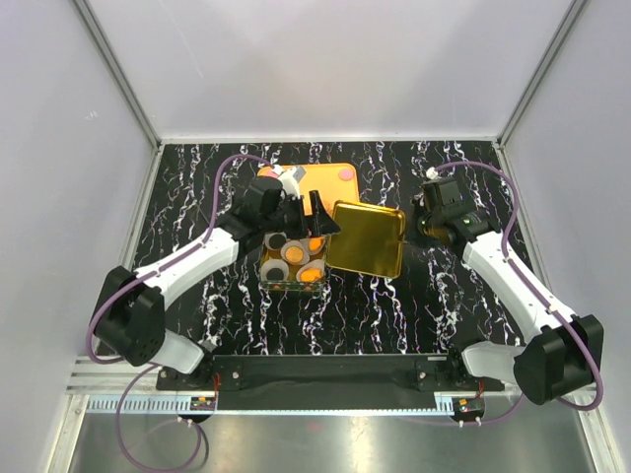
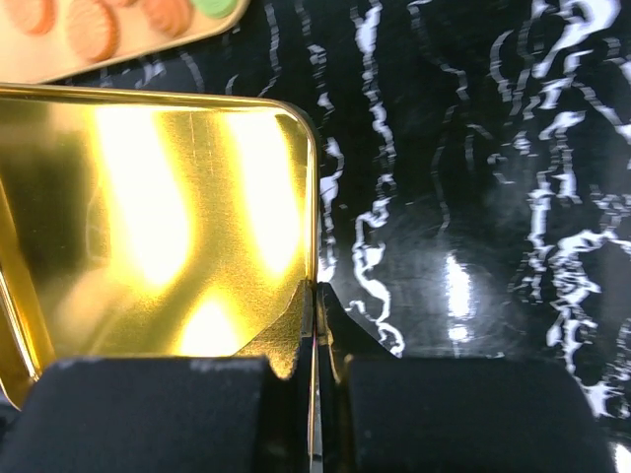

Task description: Pack the cookies

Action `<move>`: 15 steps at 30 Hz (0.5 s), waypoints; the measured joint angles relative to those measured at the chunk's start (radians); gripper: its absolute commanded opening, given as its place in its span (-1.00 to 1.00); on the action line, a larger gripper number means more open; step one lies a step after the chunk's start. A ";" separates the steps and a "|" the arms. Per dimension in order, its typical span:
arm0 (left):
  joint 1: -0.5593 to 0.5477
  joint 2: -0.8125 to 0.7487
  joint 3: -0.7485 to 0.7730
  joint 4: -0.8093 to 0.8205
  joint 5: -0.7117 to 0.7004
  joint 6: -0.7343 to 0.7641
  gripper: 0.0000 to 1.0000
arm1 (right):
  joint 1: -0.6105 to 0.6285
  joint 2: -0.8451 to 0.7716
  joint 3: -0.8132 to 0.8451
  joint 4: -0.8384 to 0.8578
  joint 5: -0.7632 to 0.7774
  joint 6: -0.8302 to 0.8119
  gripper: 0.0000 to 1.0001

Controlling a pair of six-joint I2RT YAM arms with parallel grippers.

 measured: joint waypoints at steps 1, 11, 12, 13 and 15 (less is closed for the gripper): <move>0.000 0.003 0.000 0.015 0.011 -0.008 0.65 | 0.000 0.000 0.000 0.003 -0.022 0.005 -1.00; -0.005 0.042 -0.018 0.194 0.115 -0.126 -0.01 | 0.003 0.002 -0.001 0.081 -0.148 0.053 -1.00; -0.005 0.042 -0.019 0.204 0.122 -0.135 -0.14 | 0.005 0.002 -0.002 0.086 -0.153 0.056 -1.00; -0.005 0.042 -0.019 0.216 0.129 -0.145 -0.23 | 0.006 0.001 -0.004 0.094 -0.154 0.057 -1.00; -0.005 0.042 -0.019 0.229 0.138 -0.154 -0.55 | 0.010 0.001 -0.013 0.106 -0.153 0.058 -1.00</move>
